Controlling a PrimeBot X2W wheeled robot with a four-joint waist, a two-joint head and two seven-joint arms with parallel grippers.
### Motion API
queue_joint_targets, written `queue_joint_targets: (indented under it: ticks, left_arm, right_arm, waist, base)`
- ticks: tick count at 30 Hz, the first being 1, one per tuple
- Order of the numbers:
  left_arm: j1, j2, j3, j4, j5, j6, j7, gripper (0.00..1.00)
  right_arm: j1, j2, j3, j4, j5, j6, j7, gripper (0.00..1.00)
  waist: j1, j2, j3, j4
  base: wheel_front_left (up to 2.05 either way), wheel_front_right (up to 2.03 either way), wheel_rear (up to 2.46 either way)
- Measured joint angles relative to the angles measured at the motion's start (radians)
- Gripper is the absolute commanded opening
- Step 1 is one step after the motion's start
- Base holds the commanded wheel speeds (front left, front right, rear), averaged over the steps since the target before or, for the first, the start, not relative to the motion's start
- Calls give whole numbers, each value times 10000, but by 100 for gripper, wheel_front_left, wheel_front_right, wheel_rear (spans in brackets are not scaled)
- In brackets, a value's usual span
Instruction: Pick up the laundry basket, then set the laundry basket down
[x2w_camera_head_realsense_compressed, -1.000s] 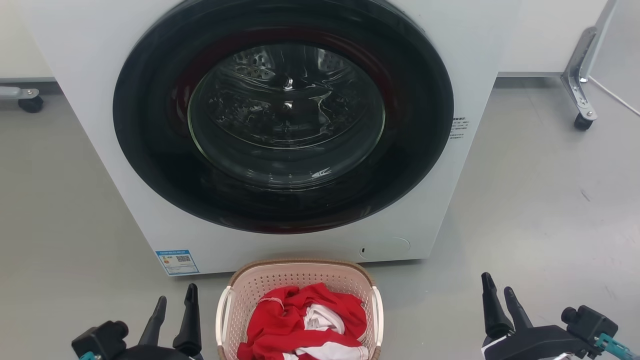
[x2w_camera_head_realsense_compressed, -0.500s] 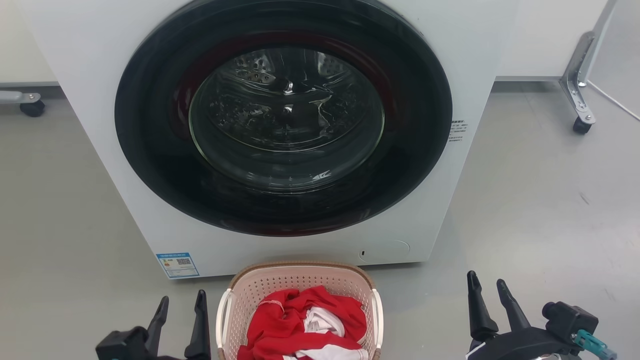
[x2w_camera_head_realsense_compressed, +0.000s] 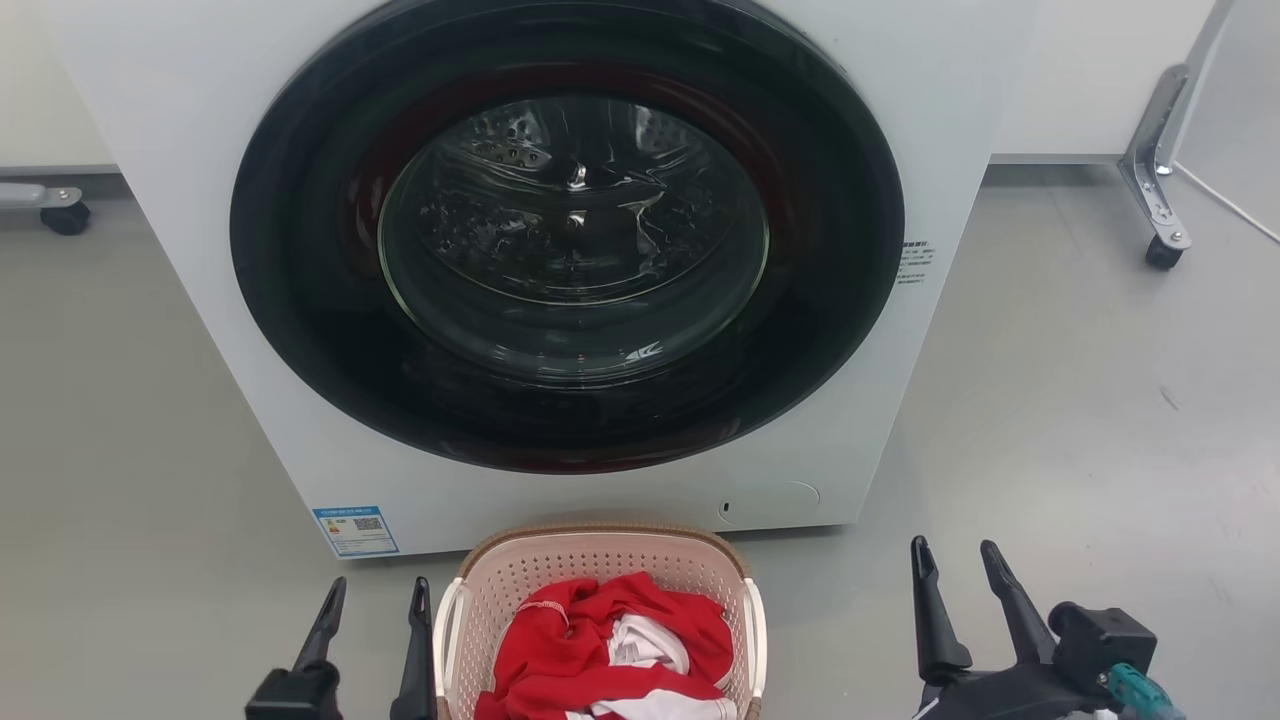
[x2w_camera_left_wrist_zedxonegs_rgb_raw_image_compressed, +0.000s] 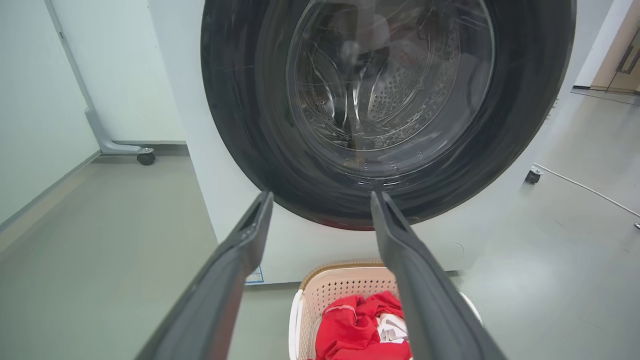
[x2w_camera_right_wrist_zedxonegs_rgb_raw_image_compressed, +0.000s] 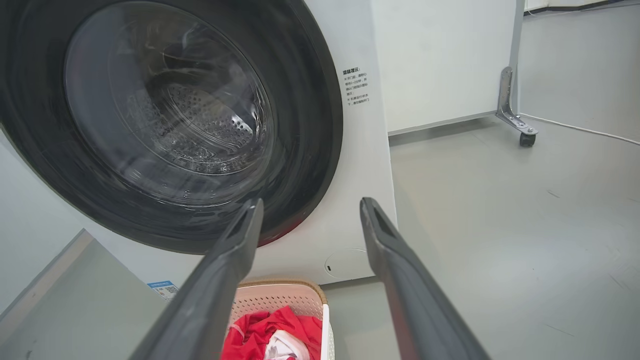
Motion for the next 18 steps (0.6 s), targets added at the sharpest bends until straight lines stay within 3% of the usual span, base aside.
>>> queue_joint_targets:
  ticks: [13,18]
  left_arm:
    - [196,-25,-65,-232,1988,349,-489,100]
    - [200,-44,-21,-236,2073,349,-489,100]
  right_arm:
    - [5,-48,360,-196,-2021,-318,-497,100]
    - [6,-48,355,-197,-2134,-320,-499,100]
  waist:
    - [-1,0,59,17]
    - [0,0,82,20]
  base:
    - [0,0,0]
    - [0,0,0]
